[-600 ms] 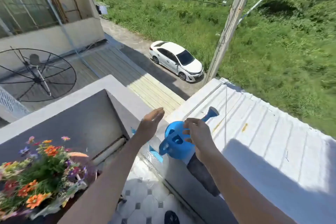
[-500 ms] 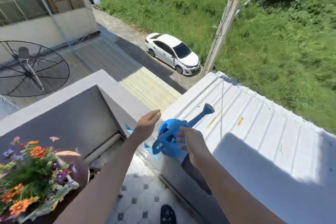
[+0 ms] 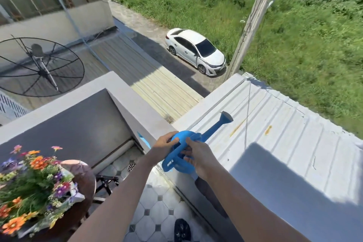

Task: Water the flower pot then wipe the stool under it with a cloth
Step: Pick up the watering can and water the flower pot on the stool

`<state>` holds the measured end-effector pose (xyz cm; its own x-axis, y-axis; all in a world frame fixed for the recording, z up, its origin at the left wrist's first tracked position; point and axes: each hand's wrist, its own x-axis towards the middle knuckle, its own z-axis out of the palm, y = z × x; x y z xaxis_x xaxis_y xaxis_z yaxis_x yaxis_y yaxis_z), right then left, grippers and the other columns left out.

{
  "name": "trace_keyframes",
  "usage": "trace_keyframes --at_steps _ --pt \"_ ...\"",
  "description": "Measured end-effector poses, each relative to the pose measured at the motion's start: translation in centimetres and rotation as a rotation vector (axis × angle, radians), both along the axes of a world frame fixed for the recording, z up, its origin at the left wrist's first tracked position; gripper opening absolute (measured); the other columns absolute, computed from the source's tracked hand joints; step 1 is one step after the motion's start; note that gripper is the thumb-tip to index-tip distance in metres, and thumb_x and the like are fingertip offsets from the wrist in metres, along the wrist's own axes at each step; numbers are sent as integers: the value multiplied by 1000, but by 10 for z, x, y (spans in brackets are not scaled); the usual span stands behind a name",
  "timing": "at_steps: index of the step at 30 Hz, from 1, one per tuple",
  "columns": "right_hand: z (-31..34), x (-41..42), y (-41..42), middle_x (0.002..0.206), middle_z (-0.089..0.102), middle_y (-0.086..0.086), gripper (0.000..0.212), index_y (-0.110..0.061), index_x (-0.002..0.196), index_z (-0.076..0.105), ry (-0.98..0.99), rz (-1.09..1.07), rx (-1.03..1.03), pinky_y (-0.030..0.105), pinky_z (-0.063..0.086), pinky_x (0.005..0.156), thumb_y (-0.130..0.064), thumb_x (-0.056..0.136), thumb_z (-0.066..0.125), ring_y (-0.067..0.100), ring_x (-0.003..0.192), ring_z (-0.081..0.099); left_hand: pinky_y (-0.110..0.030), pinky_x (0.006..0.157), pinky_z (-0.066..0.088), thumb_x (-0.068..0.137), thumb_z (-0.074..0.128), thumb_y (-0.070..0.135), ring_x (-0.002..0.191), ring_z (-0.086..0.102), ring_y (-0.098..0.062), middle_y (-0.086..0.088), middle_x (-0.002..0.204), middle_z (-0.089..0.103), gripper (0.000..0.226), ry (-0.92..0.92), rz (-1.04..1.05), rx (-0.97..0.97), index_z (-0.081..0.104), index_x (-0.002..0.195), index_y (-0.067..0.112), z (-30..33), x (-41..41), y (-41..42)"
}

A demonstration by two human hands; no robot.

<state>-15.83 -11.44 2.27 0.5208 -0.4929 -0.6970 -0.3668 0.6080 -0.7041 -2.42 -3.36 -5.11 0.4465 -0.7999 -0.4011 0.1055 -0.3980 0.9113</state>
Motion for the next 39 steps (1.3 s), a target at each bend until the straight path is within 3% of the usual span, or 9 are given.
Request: trace_keyframes --at_steps 3,7,12,16,21,26,33,37,39 --pt "0 0 3 91 68 13 21 -8 108 66 17 76 -79 30 57 73 -24 101 53 22 79 65 -14 67 52 98 51 17 79 65 -3 -3 101 68 26 9 83 29 63 120 9 4 -7 9" --pt "1 -5 14 102 71 18 29 -11 107 67 92 239 -207 46 56 95 -34 90 61 27 92 69 -25 76 43 93 54 35 83 54 -14 0 89 59 24 -85 135 102 59 91 12 4 -19 34" --pt "19 -10 44 88 65 6 22 -6 110 63 81 381 -359 33 55 80 -22 96 59 16 79 64 -12 75 43 97 54 33 97 60 -10 6 100 64 24 -125 290 68 62 108 14 10 -39 80" --pt "39 -16 81 89 66 10 21 -8 105 65 89 535 -516 32 52 71 -24 94 60 18 76 62 -25 92 50 86 55 60 110 60 -10 6 114 63 48 -134 382 20 55 120 25 12 -58 128" --pt "66 -19 139 74 66 8 13 -11 88 65 34 671 -593 32 53 71 -23 92 61 16 64 61 -14 71 50 97 49 45 86 66 6 11 98 69 24 -141 529 -97 59 113 30 33 -89 192" --pt "93 -16 203 62 58 7 26 -8 76 58 11 792 -696 31 46 59 -28 94 60 17 50 51 -46 91 54 94 47 55 103 64 -12 8 106 66 32 -230 650 -133 57 114 33 52 -107 259" --pt "111 2 287 85 65 21 42 6 97 65 23 935 -957 46 56 72 -35 96 57 29 68 60 -48 90 56 86 47 67 108 65 -19 0 123 61 57 -203 739 -202 42 135 37 71 -123 338" --pt "122 18 323 77 61 20 38 1 86 57 50 1073 -1089 41 54 66 -33 101 49 29 63 57 -36 86 56 86 45 68 105 64 -12 7 119 62 33 -254 790 -177 42 117 58 83 -124 369" --pt "126 26 338 72 55 14 37 -1 81 53 79 1149 -1194 35 47 58 -31 103 45 26 64 53 -35 84 56 89 44 62 103 64 -11 6 117 63 24 -250 819 -176 43 112 55 85 -120 381"
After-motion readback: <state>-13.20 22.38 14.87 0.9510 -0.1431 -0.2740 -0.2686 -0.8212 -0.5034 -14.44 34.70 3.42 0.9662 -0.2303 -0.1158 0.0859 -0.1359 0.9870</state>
